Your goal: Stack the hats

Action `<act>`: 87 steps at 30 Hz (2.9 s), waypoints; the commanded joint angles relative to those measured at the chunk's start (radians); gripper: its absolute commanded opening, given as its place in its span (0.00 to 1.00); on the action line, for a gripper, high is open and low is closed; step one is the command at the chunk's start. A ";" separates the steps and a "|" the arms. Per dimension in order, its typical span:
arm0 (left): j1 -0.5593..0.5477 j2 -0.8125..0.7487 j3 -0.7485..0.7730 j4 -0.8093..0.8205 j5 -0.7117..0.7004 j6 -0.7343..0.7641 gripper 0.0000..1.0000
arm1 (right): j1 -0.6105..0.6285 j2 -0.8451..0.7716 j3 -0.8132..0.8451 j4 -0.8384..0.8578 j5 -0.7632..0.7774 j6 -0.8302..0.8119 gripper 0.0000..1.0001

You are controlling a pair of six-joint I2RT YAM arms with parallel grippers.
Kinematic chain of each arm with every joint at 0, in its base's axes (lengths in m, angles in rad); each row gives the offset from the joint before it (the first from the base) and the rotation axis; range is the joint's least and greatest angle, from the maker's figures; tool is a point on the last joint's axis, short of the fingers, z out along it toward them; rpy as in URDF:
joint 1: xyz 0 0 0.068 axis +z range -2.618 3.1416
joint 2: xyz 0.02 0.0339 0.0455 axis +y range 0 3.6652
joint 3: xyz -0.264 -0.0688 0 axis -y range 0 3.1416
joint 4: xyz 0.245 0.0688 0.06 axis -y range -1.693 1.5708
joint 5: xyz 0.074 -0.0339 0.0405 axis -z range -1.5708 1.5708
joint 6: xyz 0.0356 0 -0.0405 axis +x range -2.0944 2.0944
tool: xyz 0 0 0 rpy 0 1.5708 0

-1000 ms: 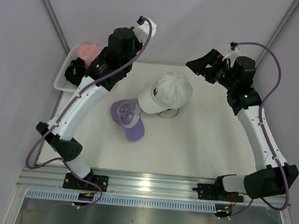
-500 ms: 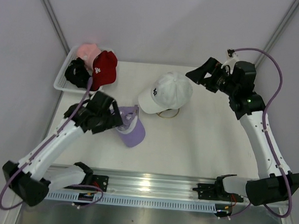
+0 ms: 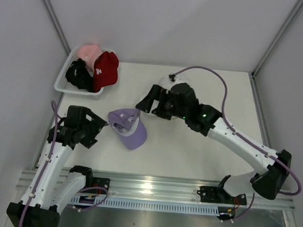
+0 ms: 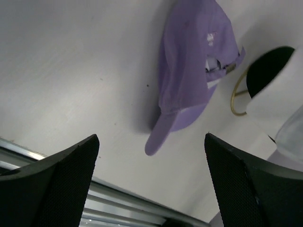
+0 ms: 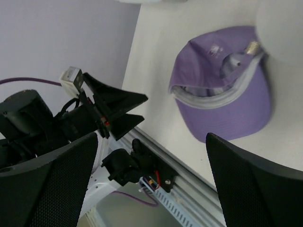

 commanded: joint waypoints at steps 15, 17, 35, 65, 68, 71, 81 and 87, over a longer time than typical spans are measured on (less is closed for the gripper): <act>0.539 -0.078 -0.020 -0.026 0.040 0.348 1.00 | 0.308 0.578 0.177 0.318 0.416 0.406 1.00; 0.584 -0.091 -0.040 -0.019 0.069 0.365 1.00 | 0.308 0.615 0.174 0.366 0.424 0.444 1.00; 0.696 -0.085 -0.046 0.036 0.114 0.480 0.99 | 0.265 0.853 0.430 0.305 0.418 0.371 0.58; 0.819 -0.106 -0.242 0.693 1.040 -0.093 1.00 | 0.119 0.556 0.461 0.908 -0.128 -0.323 0.00; 0.808 -0.112 -0.221 0.806 1.045 -0.194 0.99 | 0.107 0.495 0.355 1.010 -0.109 -0.285 0.00; 0.773 -0.115 -0.184 0.885 1.022 -0.238 0.99 | 0.107 0.433 0.248 1.099 -0.038 -0.309 0.00; 0.451 -0.069 -0.041 0.765 0.804 -0.262 1.00 | -0.004 0.301 0.128 1.130 0.003 -0.422 0.00; 0.316 -0.031 -0.055 0.781 0.717 -0.330 0.99 | -0.123 0.281 0.134 1.126 -0.022 -0.436 0.00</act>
